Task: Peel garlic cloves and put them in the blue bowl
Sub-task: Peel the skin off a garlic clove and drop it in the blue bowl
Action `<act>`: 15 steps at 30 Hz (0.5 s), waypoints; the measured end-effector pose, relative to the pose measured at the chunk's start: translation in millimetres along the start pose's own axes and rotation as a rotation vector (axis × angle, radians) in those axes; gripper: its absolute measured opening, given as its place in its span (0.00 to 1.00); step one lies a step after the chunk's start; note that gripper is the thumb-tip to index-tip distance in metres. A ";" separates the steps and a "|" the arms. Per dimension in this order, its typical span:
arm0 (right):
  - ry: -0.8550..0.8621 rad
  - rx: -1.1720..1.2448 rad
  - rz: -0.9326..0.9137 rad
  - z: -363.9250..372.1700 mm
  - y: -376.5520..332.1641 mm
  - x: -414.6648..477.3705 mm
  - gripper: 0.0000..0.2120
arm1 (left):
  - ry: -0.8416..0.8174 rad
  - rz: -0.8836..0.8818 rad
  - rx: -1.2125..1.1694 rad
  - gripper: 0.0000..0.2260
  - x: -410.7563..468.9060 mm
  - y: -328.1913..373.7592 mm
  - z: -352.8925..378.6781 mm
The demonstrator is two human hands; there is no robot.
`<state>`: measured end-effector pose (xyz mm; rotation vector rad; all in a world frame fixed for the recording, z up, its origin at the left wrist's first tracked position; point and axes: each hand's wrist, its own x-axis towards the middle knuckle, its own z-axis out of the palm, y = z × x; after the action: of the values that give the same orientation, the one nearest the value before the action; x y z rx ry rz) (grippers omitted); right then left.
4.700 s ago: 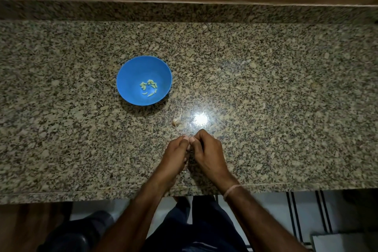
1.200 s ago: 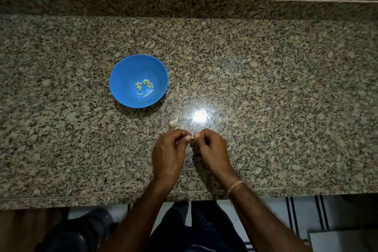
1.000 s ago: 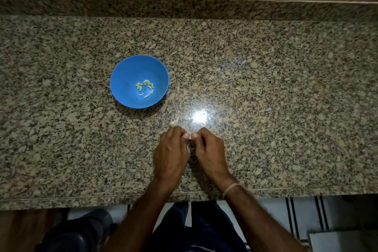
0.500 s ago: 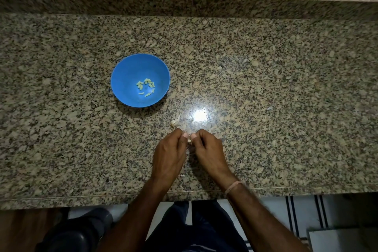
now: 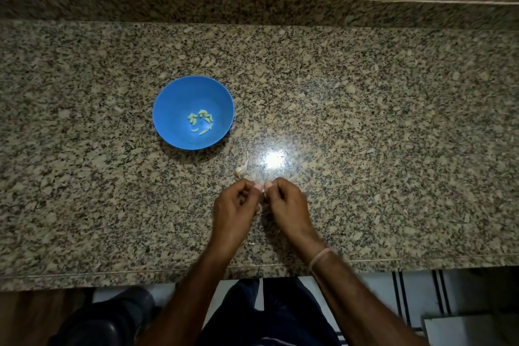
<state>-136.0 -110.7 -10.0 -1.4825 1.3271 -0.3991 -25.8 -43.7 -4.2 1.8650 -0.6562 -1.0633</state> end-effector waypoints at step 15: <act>0.073 -0.308 -0.353 -11.4 21.6 -5.0 0.12 | 0.066 -0.222 -0.358 0.08 1.4 -1.2 -3.3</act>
<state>-157.8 -108.0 -21.8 -1.9885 1.2220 -0.4929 -22.1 -42.8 -5.0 1.6742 -0.2033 -1.1689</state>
